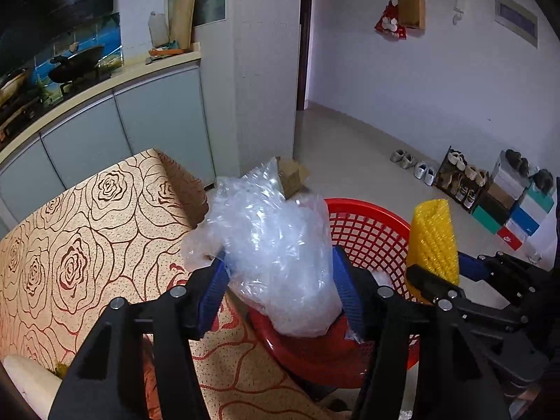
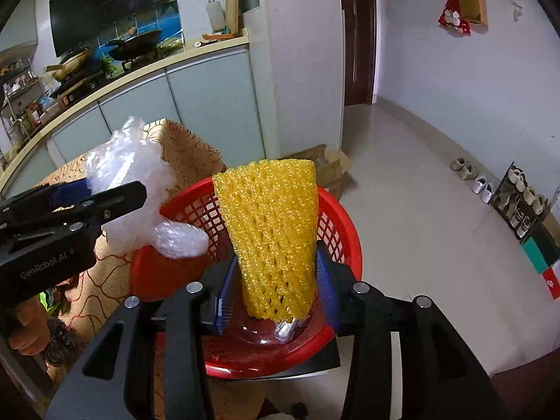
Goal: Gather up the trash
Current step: 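Open both tools to drop the clear bag and foam net into the basket, then move both tools back over the table toward the remaining trash, then grasp the KONO paper cup by its rim with the left tool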
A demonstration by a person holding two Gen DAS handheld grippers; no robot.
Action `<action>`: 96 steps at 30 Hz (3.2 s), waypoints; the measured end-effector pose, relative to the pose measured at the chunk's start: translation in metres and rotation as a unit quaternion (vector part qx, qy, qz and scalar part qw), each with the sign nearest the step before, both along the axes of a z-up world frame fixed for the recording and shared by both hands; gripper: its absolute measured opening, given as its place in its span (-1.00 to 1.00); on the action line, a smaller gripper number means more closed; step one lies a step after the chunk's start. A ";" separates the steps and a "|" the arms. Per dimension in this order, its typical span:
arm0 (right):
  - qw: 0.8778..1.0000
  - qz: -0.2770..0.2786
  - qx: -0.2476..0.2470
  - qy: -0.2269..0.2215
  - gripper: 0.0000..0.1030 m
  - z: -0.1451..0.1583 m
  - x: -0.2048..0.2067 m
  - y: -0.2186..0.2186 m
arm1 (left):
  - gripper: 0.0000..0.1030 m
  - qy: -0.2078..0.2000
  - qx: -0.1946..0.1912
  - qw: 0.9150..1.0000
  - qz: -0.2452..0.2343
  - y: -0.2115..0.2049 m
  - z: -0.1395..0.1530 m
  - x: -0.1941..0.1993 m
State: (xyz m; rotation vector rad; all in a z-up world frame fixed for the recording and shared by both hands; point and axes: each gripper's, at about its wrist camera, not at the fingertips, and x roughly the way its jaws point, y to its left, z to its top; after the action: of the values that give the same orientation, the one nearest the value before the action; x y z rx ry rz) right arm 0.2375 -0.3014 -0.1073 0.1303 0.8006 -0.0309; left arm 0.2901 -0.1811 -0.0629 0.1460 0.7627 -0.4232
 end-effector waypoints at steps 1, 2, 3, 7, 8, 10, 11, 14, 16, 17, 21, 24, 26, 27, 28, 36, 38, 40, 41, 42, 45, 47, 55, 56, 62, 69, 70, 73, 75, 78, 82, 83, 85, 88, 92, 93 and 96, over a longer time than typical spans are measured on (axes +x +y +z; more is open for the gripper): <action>1.000 0.002 0.001 0.000 -0.21 0.000 0.000 0.000 | 0.18 0.001 0.000 1.000 -0.001 -0.001 0.000 0.001; 1.000 0.003 0.001 0.000 -0.20 0.001 0.000 0.000 | 0.21 0.002 0.000 1.000 -0.001 -0.001 0.000 0.002; 1.000 0.004 0.001 0.001 -0.20 0.000 0.000 -0.001 | 0.26 0.005 -0.002 1.000 -0.002 -0.001 0.000 0.002; 1.000 0.004 0.002 -0.004 0.05 0.002 -0.002 -0.001 | 0.32 0.006 -0.007 1.000 0.003 0.002 0.001 0.004; 1.000 0.005 0.003 -0.004 0.06 0.003 -0.002 -0.001 | 0.32 0.006 -0.008 1.000 0.004 0.003 0.002 0.004; 1.000 0.004 0.003 -0.005 0.06 0.004 -0.004 -0.001 | 0.32 0.005 -0.009 1.000 0.007 0.005 0.004 0.004; 1.000 0.004 0.003 -0.006 0.06 0.004 -0.005 -0.001 | 0.32 0.003 -0.011 1.000 0.008 0.007 0.005 0.004; 1.000 0.003 0.003 -0.012 0.06 0.009 -0.008 -0.001 | 0.33 -0.003 -0.014 1.000 0.012 0.012 0.011 0.001; 1.000 0.001 0.004 -0.015 0.06 0.011 -0.009 -0.001 | 0.37 -0.008 -0.015 1.000 0.015 0.015 0.014 -0.001; 1.000 -0.001 0.004 -0.016 0.06 0.012 -0.011 -0.001 | 0.38 -0.011 -0.015 1.000 0.018 0.017 0.016 -0.003; 1.000 -0.007 0.007 -0.023 0.06 0.016 -0.017 0.000 | 0.40 -0.018 -0.017 0.999 0.028 0.024 0.022 -0.008; 1.000 -0.009 0.009 -0.028 0.06 0.020 -0.022 0.000 | 0.41 -0.024 -0.022 0.999 0.032 0.031 0.027 -0.013; 0.999 -0.011 0.010 -0.031 0.07 0.022 -0.025 0.000 | 0.41 -0.028 -0.023 0.999 0.035 0.034 0.032 -0.017; 0.999 -0.012 0.011 -0.032 0.07 0.023 -0.026 0.000 | 0.41 -0.030 -0.024 0.999 0.036 0.035 0.034 -0.019; 0.999 -0.013 0.011 -0.033 0.08 0.024 -0.027 0.001 | 0.42 -0.032 -0.025 0.999 0.037 0.036 0.036 -0.021; 0.998 -0.024 0.018 -0.050 0.26 0.039 -0.042 0.002 | 0.43 -0.045 -0.040 0.997 0.049 0.051 0.054 -0.041; 0.998 -0.025 0.019 -0.053 0.26 0.042 -0.045 0.003 | 0.44 -0.051 -0.041 0.997 0.052 0.054 0.061 -0.047; 0.998 -0.025 0.023 -0.058 0.27 0.046 -0.049 0.004 | 0.47 -0.056 -0.040 0.996 0.056 0.058 0.065 -0.051; 0.998 -0.025 0.024 -0.061 0.28 0.048 -0.051 0.005 | 0.48 -0.061 -0.038 0.996 0.059 0.062 0.068 -0.054; 0.997 -0.024 0.026 -0.065 0.28 0.051 -0.054 0.007 | 0.50 -0.064 -0.037 0.995 0.061 0.064 0.071 -0.057; 0.996 -0.019 0.031 -0.076 0.28 0.060 -0.060 0.013 | 0.53 -0.075 -0.035 0.994 0.072 0.077 0.079 -0.067; 0.996 -0.014 0.034 -0.082 0.30 0.065 -0.064 0.018 | 0.55 -0.081 -0.033 0.993 0.080 0.086 0.083 -0.072; 0.993 0.011 0.046 -0.104 0.40 0.083 -0.077 0.048 | 0.64 -0.107 -0.026 0.987 0.118 0.130 0.099 -0.098; 0.993 0.017 0.046 -0.105 0.40 0.084 -0.078 0.053 | 0.64 -0.107 -0.024 0.986 0.123 0.135 0.099 -0.099; 0.992 0.037 0.048 -0.106 0.40 0.089 -0.079 0.073 | 0.64 -0.106 -0.018 0.983 0.148 0.166 0.098 -0.109; 0.991 0.056 0.051 -0.108 0.40 0.094 -0.081 0.089 | 0.68 -0.109 -0.013 0.978 0.175 0.202 0.098 -0.122; 0.991 0.058 0.051 -0.109 0.40 0.094 -0.081 0.091 | 0.69 -0.109 -0.014 0.978 0.178 0.207 0.098 -0.123; 0.990 0.066 0.051 -0.109 0.40 0.096 -0.084 0.098 | 0.71 -0.107 -0.014 0.976 0.189 0.222 0.096 -0.127; 0.990 0.071 0.052 -0.111 0.40 0.097 -0.084 0.101 | 0.73 -0.104 -0.013 0.976 0.189 0.226 0.094 -0.129; 0.990 0.076 0.054 -0.110 0.40 0.098 -0.084 0.106 | 0.79 -0.090 -0.019 0.980 0.179 0.228 0.084 -0.133; 0.989 0.081 0.053 -0.109 0.40 0.098 -0.084 0.110 | 0.80 -0.075 -0.011 0.985 0.156 0.222 0.067 -0.134; 0.989 0.082 0.053 -0.109 0.40 0.097 -0.084 0.111 | 0.80 -0.070 -0.010 0.987 0.147 0.221 0.062 -0.134; 0.989 0.083 0.052 -0.107 0.40 0.097 -0.083 0.112 | 0.80 -0.059 -0.008 0.989 0.138 0.220 0.053 -0.130; 0.990 0.083 0.053 -0.104 0.40 0.095 -0.082 0.112 | 0.81 -0.044 -0.009 0.990 0.133 0.219 0.042 -0.122; 0.990 0.083 0.052 -0.100 0.40 0.092 -0.079 0.113 | 0.80 -0.028 -0.002 0.992 0.120 0.217 0.030 -0.111; 0.990 0.083 0.051 -0.099 0.40 0.091 -0.079 0.113 | 0.80 -0.028 0.001 0.993 0.118 0.216 0.028 -0.109; 0.991 0.081 0.051 -0.096 0.40 0.089 -0.076 0.115 | 0.81 -0.023 0.011 0.994 0.107 0.211 0.021 -0.103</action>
State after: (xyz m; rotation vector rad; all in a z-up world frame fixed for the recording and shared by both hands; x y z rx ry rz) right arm 0.1619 -0.1867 -0.0184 0.1623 0.6187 0.1748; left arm 0.1871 0.0300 -0.0422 0.0937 0.7301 -0.2070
